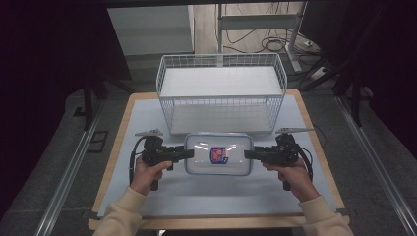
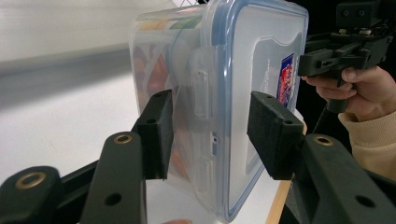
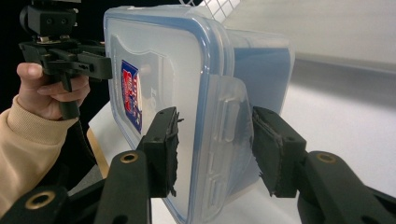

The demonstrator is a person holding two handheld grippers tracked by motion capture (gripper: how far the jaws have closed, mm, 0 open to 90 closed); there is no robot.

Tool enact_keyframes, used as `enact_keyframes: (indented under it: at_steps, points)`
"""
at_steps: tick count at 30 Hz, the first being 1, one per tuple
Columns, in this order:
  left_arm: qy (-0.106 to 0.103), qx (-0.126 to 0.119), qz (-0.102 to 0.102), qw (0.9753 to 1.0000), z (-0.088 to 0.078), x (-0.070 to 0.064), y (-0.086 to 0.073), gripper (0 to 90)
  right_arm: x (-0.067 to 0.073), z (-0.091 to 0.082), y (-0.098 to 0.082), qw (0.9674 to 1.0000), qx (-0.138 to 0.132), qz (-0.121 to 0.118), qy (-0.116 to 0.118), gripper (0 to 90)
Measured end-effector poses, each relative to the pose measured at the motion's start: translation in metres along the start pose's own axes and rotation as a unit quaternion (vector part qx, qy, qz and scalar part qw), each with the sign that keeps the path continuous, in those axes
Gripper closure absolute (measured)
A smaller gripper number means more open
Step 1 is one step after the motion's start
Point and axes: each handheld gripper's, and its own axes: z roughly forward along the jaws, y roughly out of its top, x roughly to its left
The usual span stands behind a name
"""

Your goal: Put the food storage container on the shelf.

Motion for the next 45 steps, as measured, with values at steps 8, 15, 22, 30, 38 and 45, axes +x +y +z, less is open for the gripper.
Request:
enact_keyframes:
  at_steps: [8, 15, 22, 30, 38, 45]
  points:
    - [0.007, -0.014, 0.018, 0.9997, -0.015, -0.014, 0.024, 52.2, 0.013, -0.010, 0.024, 0.9996, -0.015, -0.024, 0.001, 52.8]
    - [0.005, -0.026, 0.027, 0.9993, -0.022, -0.023, 0.039, 52.3, 0.024, -0.019, 0.043, 0.9988, -0.021, -0.043, -0.004, 52.8]
    - [0.007, -0.034, 0.037, 0.9987, -0.028, -0.032, 0.055, 52.3, 0.031, -0.029, 0.059, 0.9978, -0.032, -0.057, -0.004, 52.8]
    - [0.005, -0.045, 0.048, 0.9979, -0.033, -0.039, 0.074, 52.4, 0.037, -0.038, 0.078, 0.9963, -0.043, -0.074, -0.005, 52.8]
    - [0.004, -0.052, 0.050, 0.9974, -0.036, -0.042, 0.090, 52.5, 0.040, -0.044, 0.096, 0.9954, -0.047, -0.083, -0.007, 52.8]
    - [0.005, -0.055, 0.056, 0.9969, -0.037, -0.042, 0.109, 52.4, 0.039, -0.046, 0.112, 0.9949, -0.051, -0.087, -0.007, 52.8]
